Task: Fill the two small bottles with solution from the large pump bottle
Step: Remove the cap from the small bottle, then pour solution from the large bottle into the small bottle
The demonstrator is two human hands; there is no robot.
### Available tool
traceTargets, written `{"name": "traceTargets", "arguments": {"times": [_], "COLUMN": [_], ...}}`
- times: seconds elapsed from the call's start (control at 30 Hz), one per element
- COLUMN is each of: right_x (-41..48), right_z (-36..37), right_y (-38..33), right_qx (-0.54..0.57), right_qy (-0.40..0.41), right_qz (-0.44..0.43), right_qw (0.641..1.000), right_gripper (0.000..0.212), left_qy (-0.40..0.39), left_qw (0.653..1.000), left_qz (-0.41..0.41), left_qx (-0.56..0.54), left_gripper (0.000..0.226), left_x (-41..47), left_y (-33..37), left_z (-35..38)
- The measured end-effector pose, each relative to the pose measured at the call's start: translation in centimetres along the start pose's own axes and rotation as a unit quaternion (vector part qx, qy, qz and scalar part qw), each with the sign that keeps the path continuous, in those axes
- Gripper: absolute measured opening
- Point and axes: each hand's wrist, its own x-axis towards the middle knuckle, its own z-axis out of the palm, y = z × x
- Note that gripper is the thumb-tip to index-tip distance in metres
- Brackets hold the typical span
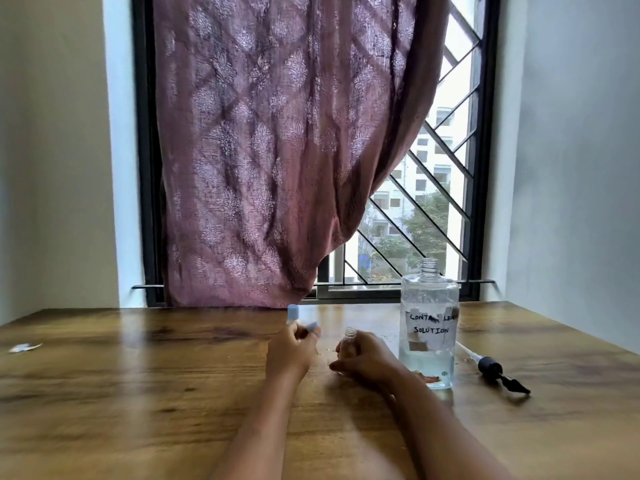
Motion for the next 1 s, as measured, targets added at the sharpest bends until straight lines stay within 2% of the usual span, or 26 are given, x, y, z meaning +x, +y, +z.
{"name": "traceTargets", "arguments": {"times": [0.17, 0.23, 0.3, 0.37, 0.47, 0.53, 0.6, 0.7, 0.8, 0.87, 0.93, 1.0], "right_x": [-0.4, -0.7, -0.9, -1.2, -1.3, -1.5, -2.1, -3.6, -5.7, -7.1, -8.2, -8.9], "right_z": [0.1, -0.1, -0.2, -0.3, -0.5, -0.6, -1.1, -2.0, -2.8, -3.5, -4.7, -6.4], "right_y": [0.0, -0.3, -0.5, -1.0, -1.2, -1.2, -1.2, -1.3, -1.4, -1.7, -1.9, -2.0], "right_qx": [0.019, 0.014, 0.006, 0.000, -0.004, 0.006, 0.039, 0.016, 0.027, 0.075, 0.094, 0.107], "right_qy": [-0.015, -0.015, -0.023, -0.044, -0.052, -0.061, -0.079, -0.054, 0.012, 0.094, 0.236, 0.378], "right_qz": [0.011, 0.015, 0.023, 0.029, 0.036, 0.042, 0.052, 0.038, -0.006, -0.055, -0.112, -0.151], "right_qw": [1.000, 1.000, 0.999, 0.999, 0.998, 0.997, 0.995, 0.998, 1.000, 0.991, 0.961, 0.907], "right_gripper": [0.038, 0.054, 0.079, 0.094, 0.100, 0.104, 0.115, 0.124, 0.105, 0.072, 0.034, 0.029], "left_qy": [-0.017, -0.017, -0.014, -0.020, -0.038, -0.043, -0.037, -0.011, 0.029, 0.033, 0.014, -0.008], "left_qw": [0.984, 0.966, 0.951, 0.942, 0.943, 0.937, 0.933, 0.938, 0.953, 0.957, 0.966, 0.973], "left_qz": [-0.038, -0.041, -0.049, -0.064, -0.063, -0.057, -0.030, 0.046, 0.120, 0.154, 0.176, 0.188], "left_qx": [0.173, 0.254, 0.305, 0.328, 0.325, 0.342, 0.357, 0.343, 0.276, 0.243, 0.188, 0.136], "left_gripper": [0.025, 0.030, 0.031, 0.030, 0.030, 0.042, 0.056, 0.054, 0.040, 0.033, 0.032, 0.038], "left_x": [0.4, 0.5, 0.6, 0.5, 0.6, 0.5, 0.7, 0.4, -0.4, -0.9, -1.2, -1.4], "left_y": [-2.1, -2.6, -3.3, -4.3, -5.4, -5.2, -4.6, -2.9, -0.2, 1.7, 3.2, 4.4], "left_z": [-3.4, -5.0, -6.6, -8.2, -9.1, -8.7, -7.7, -5.9, -3.5, -1.7, 0.2, 1.7]}}
